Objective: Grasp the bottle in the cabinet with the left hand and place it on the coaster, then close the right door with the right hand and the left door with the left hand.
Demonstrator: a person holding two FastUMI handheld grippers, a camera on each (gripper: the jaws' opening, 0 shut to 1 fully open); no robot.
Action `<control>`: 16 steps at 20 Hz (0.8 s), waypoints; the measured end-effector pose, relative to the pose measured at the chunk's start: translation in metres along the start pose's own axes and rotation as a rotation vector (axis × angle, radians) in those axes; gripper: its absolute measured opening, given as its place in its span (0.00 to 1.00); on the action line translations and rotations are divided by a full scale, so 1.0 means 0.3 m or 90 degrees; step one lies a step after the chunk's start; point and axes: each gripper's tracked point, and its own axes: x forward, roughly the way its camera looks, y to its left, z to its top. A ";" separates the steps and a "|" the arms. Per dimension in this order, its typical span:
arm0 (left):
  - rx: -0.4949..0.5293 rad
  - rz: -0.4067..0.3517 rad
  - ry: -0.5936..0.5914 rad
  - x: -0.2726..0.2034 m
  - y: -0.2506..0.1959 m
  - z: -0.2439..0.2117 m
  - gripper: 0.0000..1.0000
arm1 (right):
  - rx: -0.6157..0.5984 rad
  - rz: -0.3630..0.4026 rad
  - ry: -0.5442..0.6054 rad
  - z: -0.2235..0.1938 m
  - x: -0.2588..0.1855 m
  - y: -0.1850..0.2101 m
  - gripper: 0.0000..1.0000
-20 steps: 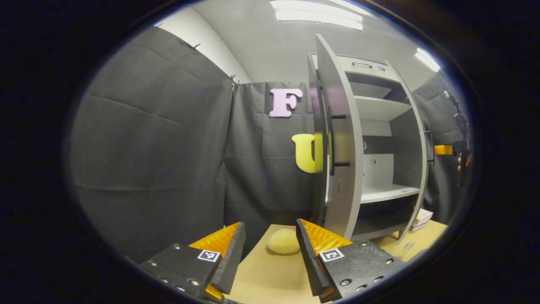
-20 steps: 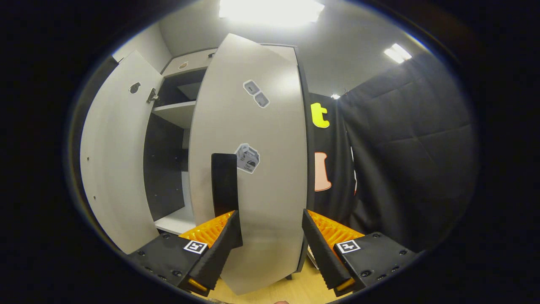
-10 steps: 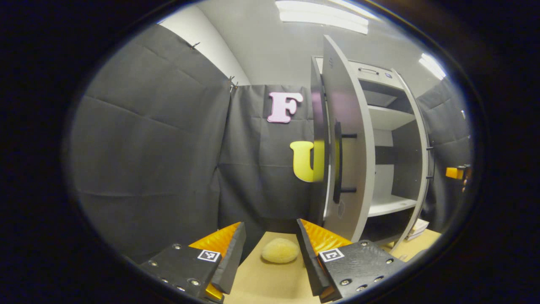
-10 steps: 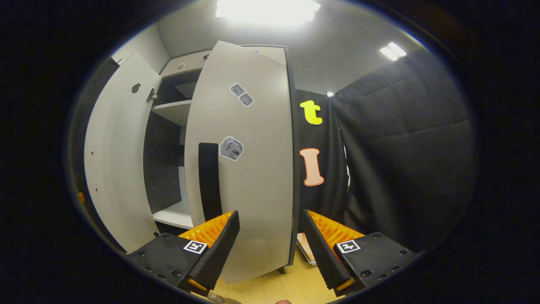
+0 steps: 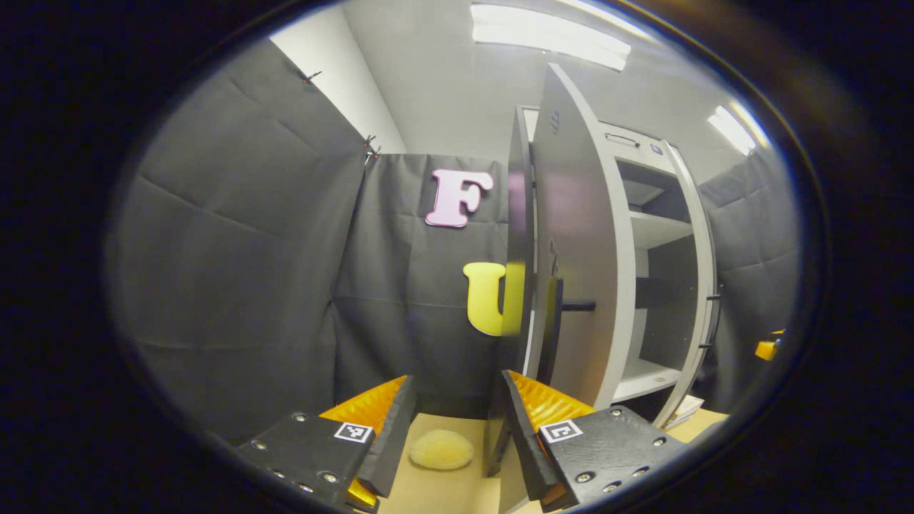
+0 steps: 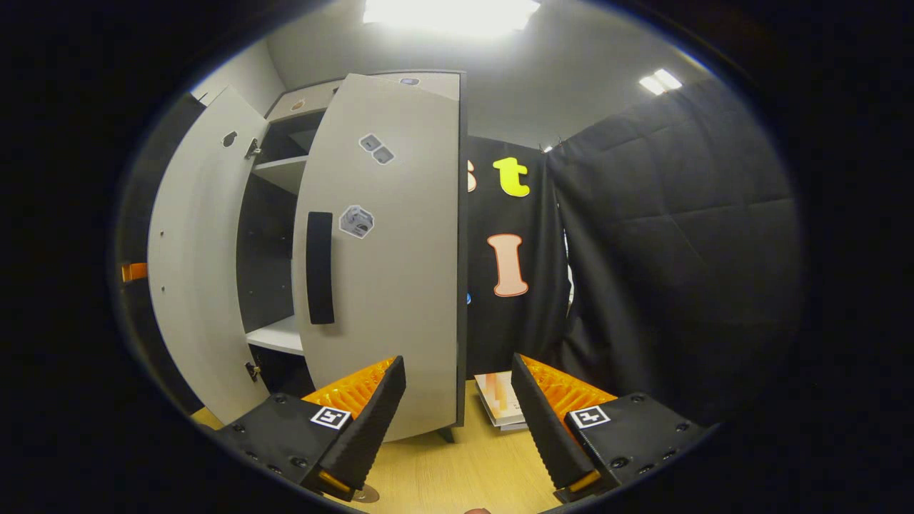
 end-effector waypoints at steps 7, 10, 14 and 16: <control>0.073 0.027 0.000 0.013 -0.049 0.011 0.69 | -0.012 -0.022 0.001 -0.019 -0.043 -0.127 0.95; 0.081 0.041 -0.002 0.006 -0.055 0.015 0.65 | -0.005 -0.027 0.000 -0.018 -0.051 -0.168 0.95; 0.042 0.041 0.001 0.004 -0.089 0.006 0.65 | -0.007 -0.023 0.003 -0.025 -0.049 -0.196 0.95; 0.029 0.032 0.000 -0.009 -0.121 0.008 0.63 | -0.014 -0.020 0.007 -0.032 -0.046 -0.205 0.95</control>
